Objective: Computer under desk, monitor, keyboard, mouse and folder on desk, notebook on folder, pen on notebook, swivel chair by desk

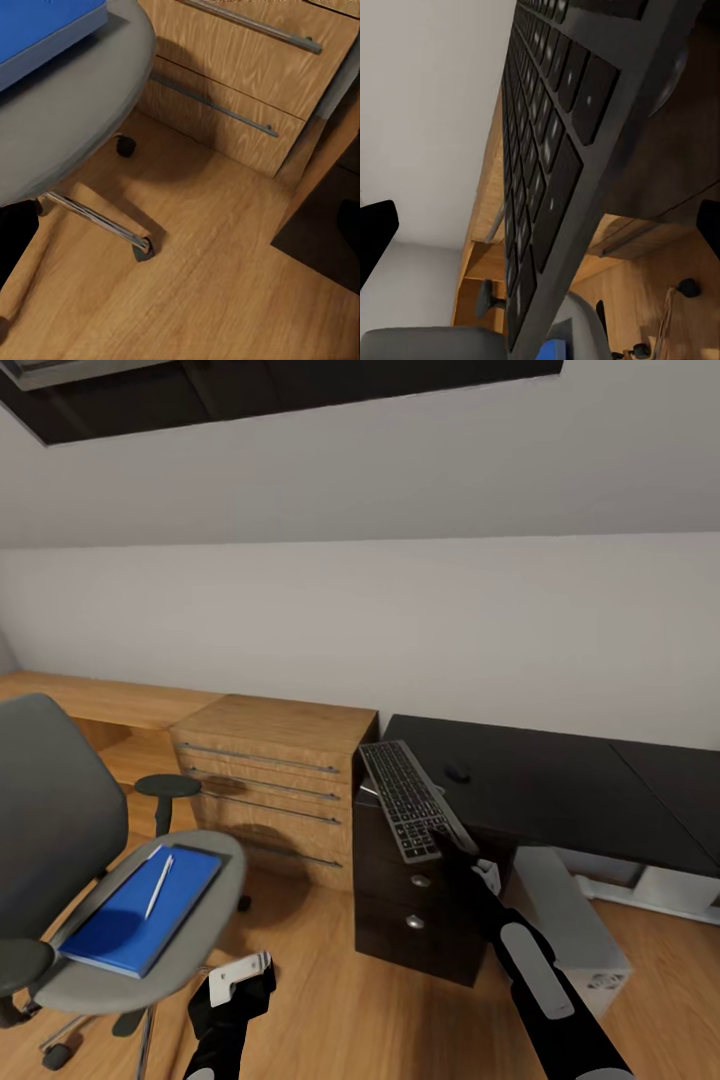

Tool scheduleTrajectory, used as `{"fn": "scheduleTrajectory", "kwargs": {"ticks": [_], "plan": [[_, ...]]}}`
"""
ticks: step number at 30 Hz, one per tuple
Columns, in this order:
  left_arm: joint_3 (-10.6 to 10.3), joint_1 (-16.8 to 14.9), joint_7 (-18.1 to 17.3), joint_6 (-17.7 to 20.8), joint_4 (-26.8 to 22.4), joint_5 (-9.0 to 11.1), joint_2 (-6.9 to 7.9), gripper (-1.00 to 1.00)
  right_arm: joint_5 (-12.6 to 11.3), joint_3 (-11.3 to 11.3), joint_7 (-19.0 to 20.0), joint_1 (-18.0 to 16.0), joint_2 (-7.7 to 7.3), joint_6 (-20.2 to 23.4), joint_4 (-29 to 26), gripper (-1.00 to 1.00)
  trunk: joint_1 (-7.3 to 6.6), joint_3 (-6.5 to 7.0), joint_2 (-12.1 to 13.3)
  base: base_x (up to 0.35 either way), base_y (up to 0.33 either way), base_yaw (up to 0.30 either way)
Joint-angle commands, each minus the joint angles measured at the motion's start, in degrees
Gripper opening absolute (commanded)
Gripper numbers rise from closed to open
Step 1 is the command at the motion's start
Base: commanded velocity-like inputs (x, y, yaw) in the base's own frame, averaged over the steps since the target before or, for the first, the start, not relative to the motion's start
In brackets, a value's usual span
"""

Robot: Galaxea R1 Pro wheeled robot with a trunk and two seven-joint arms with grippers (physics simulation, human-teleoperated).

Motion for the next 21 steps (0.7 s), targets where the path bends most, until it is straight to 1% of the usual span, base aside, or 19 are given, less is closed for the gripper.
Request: {"fn": "scheduleTrajectory", "kwargs": {"ticks": [1,6,15,16,21], "plan": [[-0.08,0.0,0.31,0.22,-0.11,0.31,0.02,1.0,-0.44,-0.06,0.09,0.0,0.02,0.22,0.03,1.0,0.01,-0.04,-0.02,0.167,0.116,0.0],[-0.08,0.0,0.31,0.27,-0.11,0.36,0.03,1.0,-0.46,-0.12,0.11,0.01,0.03,0.22,0.06,1.0,0.01,-0.04,-0.02,0.103,0.07,0.0],[-0.08,0.0,0.31,0.35,-0.11,0.37,0.01,1.0,-0.46,-0.24,0.12,-0.02,0.03,0.22,0.08,1.0,0.01,-0.04,-0.02,0.015,0.01,0.0],[-0.08,0.0,0.31,0.36,-0.11,0.37,0.02,1.0,-0.46,-0.24,0.12,0.0,0.03,0.22,0.08,-1.0,0.01,-0.04,-0.02,0.003,0.002,0.0],[-0.08,0.0,0.31,0.39,-0.11,0.37,0.03,1.0,-0.46,-0.29,0.09,-0.02,0.03,0.21,0.08,-1.0,0.01,-0.04,-0.02,0.001,0.001,0.0]]}}
